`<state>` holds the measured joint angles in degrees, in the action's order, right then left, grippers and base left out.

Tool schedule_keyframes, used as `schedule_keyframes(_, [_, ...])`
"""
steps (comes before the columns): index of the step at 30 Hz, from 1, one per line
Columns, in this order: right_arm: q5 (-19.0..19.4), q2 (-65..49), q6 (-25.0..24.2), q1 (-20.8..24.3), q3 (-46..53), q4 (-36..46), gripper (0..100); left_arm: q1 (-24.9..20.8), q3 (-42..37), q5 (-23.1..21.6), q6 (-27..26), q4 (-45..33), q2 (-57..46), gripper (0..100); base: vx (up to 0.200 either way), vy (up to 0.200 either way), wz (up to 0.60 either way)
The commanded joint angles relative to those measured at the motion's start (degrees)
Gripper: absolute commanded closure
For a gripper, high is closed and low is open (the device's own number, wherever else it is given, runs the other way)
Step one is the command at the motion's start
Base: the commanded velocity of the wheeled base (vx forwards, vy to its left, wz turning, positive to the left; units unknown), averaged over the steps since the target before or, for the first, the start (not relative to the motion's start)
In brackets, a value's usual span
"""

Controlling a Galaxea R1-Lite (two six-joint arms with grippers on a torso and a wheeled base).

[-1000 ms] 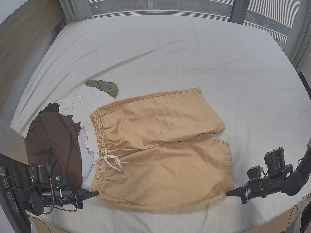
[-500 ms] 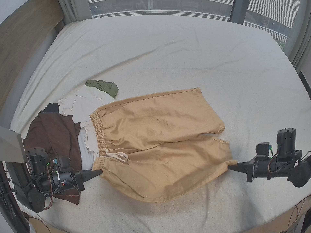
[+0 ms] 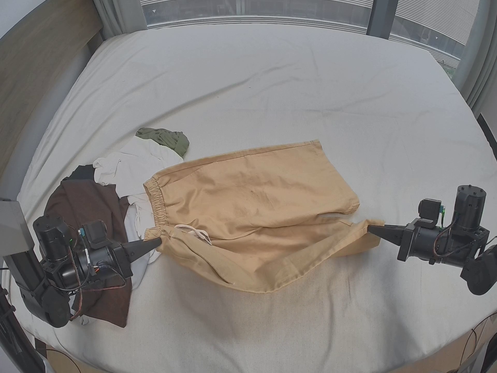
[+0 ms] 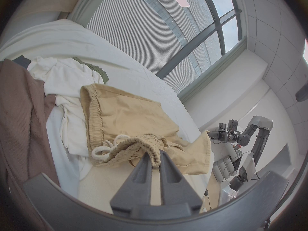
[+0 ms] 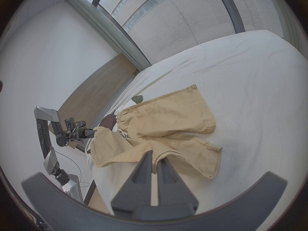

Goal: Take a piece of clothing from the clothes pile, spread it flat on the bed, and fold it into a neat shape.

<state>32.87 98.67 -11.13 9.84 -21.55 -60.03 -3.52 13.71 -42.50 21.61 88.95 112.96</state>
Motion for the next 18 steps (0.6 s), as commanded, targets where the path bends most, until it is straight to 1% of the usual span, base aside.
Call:
schedule_keyframes(1, [-0.1, 1.3, -0.3, 0.0, -1.0, -0.9, 100, -0.2, 2.1, 2.1, 1.8, 0.1, -0.4, 100, 0.0, 0.0, 0.0])
schedule_keyframes(2, [-0.1, 1.3, -0.3, 0.0, -1.1, -0.9, 100, -0.2, 2.1, 2.2, 1.9, 0.1, -0.4, 100, 0.0, 0.0, 0.0])
schedule_keyframes(3, [-0.3, 1.5, -0.4, 0.0, -1.3, -1.0, 100, -0.3, 2.8, 3.6, 3.2, 0.1, -0.4, 100, 0.0, 0.0, 0.0])
schedule_keyframes(5, [-0.5, 1.9, -0.3, 0.0, -1.6, -1.2, 100, -0.4, 3.1, 4.4, 4.2, 0.1, -0.3, 100, 0.0, 0.0, 0.0])
schedule_keyframes(8, [-1.1, 1.9, -0.3, 0.2, -1.7, -1.8, 100, -0.6, 3.2, 4.6, 4.5, 0.1, 0.0, 100, 0.0, 0.0, 0.0])
schedule_keyframes(10, [-2.7, 2.5, -0.5, 0.4, -3.3, -2.7, 100, -1.4, 4.2, 5.5, 4.7, 0.1, 0.0, 100, 0.0, 0.0, 0.0])
schedule_keyframes(14, [-3.2, 4.0, -0.5, 0.4, -7.3, -2.4, 100, -1.5, 6.1, 7.9, 7.0, 0.1, -0.7, 100, 0.0, 0.0, 0.0])
schedule_keyframes(18, [-4.3, 5.8, -1.4, 0.5, -10.8, -2.1, 100, -1.4, 7.4, 9.1, 9.5, 0.1, -1.4, 100, 0.0, 0.0, 0.0])
